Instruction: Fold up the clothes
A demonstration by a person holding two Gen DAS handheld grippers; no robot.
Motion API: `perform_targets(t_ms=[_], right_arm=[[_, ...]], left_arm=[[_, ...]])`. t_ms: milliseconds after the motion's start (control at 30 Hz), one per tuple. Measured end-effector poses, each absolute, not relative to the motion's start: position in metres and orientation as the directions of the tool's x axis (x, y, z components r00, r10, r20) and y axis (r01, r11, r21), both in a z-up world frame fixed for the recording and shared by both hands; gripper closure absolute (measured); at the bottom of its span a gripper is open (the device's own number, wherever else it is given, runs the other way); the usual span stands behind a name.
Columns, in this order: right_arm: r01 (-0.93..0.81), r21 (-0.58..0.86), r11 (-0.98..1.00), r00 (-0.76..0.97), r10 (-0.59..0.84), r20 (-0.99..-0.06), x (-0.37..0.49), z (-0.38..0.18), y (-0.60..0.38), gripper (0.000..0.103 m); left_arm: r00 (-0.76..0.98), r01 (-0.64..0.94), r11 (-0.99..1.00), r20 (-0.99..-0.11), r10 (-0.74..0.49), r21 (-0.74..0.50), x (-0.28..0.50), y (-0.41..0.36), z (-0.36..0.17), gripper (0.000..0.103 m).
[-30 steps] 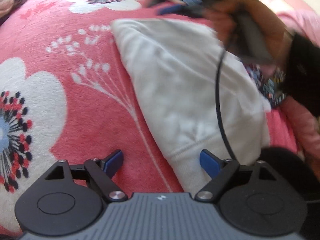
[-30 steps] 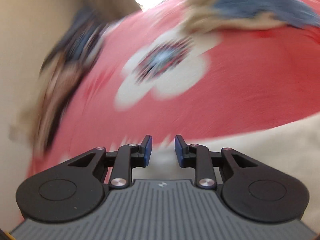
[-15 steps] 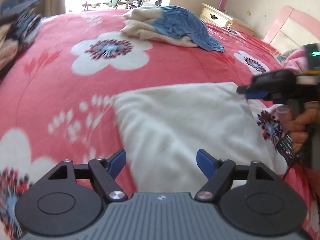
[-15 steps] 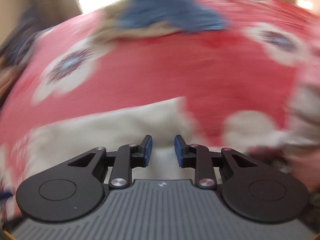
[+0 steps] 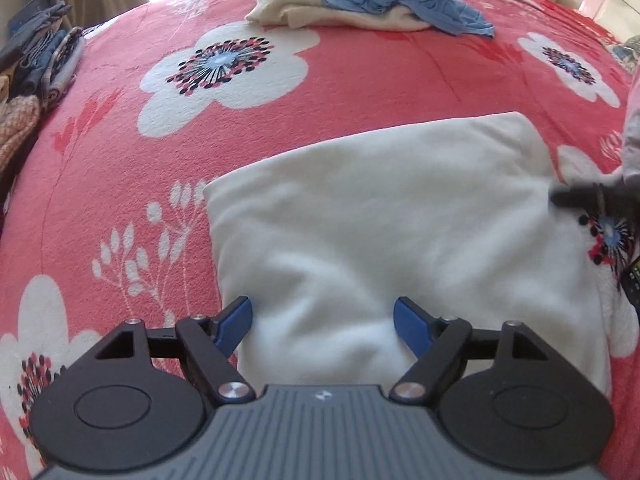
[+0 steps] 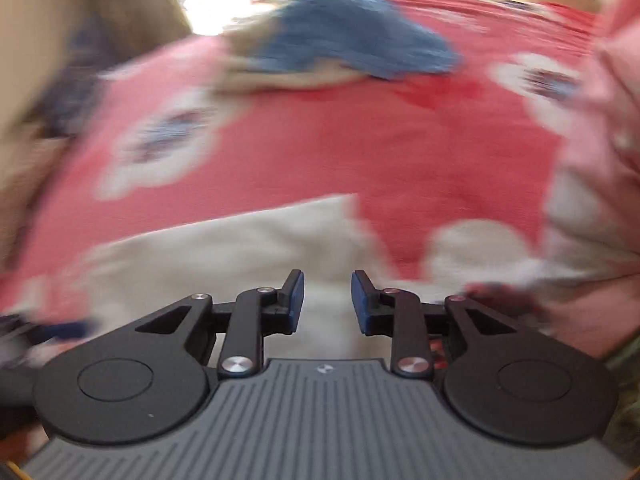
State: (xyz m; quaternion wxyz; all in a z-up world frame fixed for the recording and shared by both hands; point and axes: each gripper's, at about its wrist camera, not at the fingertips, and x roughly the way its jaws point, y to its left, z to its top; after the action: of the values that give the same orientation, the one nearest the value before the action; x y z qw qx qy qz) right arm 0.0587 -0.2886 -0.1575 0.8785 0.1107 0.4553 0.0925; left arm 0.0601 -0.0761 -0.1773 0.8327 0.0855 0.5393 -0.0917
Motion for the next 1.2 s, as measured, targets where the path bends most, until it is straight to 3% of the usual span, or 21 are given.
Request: perform_targets(t_ms=[67, 133, 167, 233, 367, 467, 733, 867, 933, 1200], right_arm=[[-0.123, 0.253, 0.960, 0.502, 0.280, -0.818, 0.051, -0.166, -0.277, 0.078], [-0.082, 0.117, 0.990, 0.472, 0.142, -0.870, 0.049, -0.181, -0.274, 0.076], [-0.044, 0.083, 0.996, 0.472, 0.093, -0.877, 0.046, -0.184, -0.277, 0.069], [0.007, 0.135, 0.991, 0.489, 0.114, -0.865, 0.039, -0.175, -0.283, 0.070], [-0.139, 0.228, 0.964, 0.509, 0.267, -0.819, 0.017, -0.155, -0.263, 0.070], [-0.182, 0.197, 0.963, 0.434, 0.258, -0.863, 0.012, -0.165, -0.251, 0.070], [-0.082, 0.261, 0.962, 0.470, 0.269, -0.841, -0.015, -0.157, -0.266, 0.069], [-0.155, 0.358, 0.921, 0.364, 0.390, -0.846, -0.024, -0.168, -0.258, 0.068], [-0.160, 0.322, 0.933, 0.320, 0.358, -0.877, -0.030, -0.176, -0.249, 0.068], [-0.147, 0.347, 0.926, 0.364, 0.377, -0.852, -0.038, -0.155, -0.242, 0.068]], left_arm=[[0.398, 0.234, 0.971, -0.916, -0.048, 0.051, 0.061, -0.077, -0.178, 0.022], [0.396, 0.228, 0.972, -0.918, -0.036, 0.060, 0.060, -0.078, -0.178, 0.021], [0.397, 0.229, 0.971, -0.917, -0.031, 0.066, 0.060, -0.078, -0.179, 0.021], [0.400, 0.233, 0.969, -0.916, -0.024, 0.076, 0.059, -0.079, -0.179, 0.021], [0.400, 0.228, 0.970, -0.916, -0.010, 0.089, 0.057, -0.079, -0.180, 0.021], [0.403, 0.227, 0.969, -0.915, -0.001, 0.098, 0.056, -0.079, -0.181, 0.020], [0.415, 0.234, 0.964, -0.910, 0.015, 0.123, 0.053, -0.081, -0.181, 0.020], [0.410, 0.229, 0.965, -0.912, 0.020, 0.124, 0.053, -0.081, -0.179, 0.020], [0.410, 0.226, 0.966, -0.912, 0.023, 0.126, 0.052, -0.081, -0.179, 0.020], [0.419, 0.226, 0.961, -0.907, 0.053, 0.161, 0.042, -0.078, -0.170, 0.020]])
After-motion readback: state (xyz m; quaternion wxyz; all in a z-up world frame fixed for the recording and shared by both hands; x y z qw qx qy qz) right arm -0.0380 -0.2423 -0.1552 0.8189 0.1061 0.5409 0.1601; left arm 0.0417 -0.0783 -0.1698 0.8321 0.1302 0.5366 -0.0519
